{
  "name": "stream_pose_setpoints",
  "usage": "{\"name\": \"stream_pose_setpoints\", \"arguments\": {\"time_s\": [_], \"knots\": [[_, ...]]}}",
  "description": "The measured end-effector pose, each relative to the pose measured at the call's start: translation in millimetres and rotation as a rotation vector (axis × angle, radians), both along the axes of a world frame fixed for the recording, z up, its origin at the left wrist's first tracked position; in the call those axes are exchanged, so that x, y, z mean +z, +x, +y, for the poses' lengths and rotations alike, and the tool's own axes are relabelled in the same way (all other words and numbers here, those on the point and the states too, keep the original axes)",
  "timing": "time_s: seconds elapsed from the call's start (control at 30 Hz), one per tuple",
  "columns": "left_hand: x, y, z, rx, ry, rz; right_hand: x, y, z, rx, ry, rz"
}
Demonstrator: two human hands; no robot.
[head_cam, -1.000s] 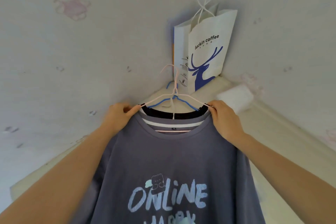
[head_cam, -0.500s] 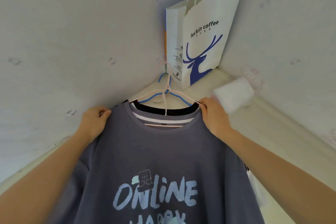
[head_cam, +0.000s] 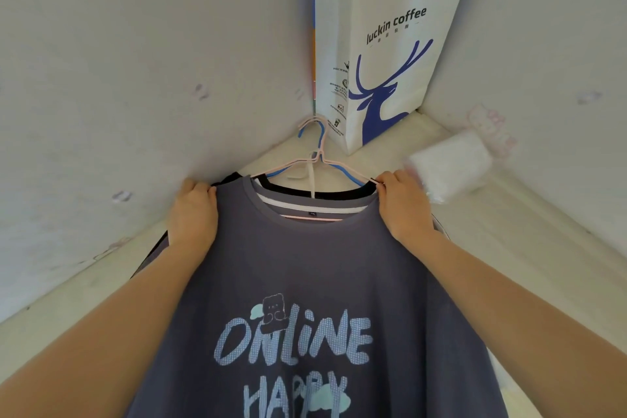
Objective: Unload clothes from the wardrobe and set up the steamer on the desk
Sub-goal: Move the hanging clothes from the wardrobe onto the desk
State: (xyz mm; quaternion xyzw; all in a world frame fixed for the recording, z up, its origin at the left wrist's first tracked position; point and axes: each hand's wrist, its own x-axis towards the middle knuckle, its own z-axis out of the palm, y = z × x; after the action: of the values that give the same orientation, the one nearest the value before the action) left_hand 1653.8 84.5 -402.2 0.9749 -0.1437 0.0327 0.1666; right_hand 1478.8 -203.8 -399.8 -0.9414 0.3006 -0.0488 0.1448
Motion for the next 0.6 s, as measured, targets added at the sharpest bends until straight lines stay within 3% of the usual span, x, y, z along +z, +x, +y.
{"name": "stream_pose_setpoints", "arguments": {"time_s": [0.27, 0.47, 0.6], "knots": [[-2, -34, 2, -0.197, 0.204, -0.187, 5, -4, 7, 0.034, -0.175, 0.085], [-11, -77, 2, -0.313, 0.297, -0.056, 7, -30, 33, 0.088, -0.132, 0.054], [-9, -100, 3, -0.315, 0.268, 0.018, 10, -59, 57, 0.110, -0.111, 0.167]]}}
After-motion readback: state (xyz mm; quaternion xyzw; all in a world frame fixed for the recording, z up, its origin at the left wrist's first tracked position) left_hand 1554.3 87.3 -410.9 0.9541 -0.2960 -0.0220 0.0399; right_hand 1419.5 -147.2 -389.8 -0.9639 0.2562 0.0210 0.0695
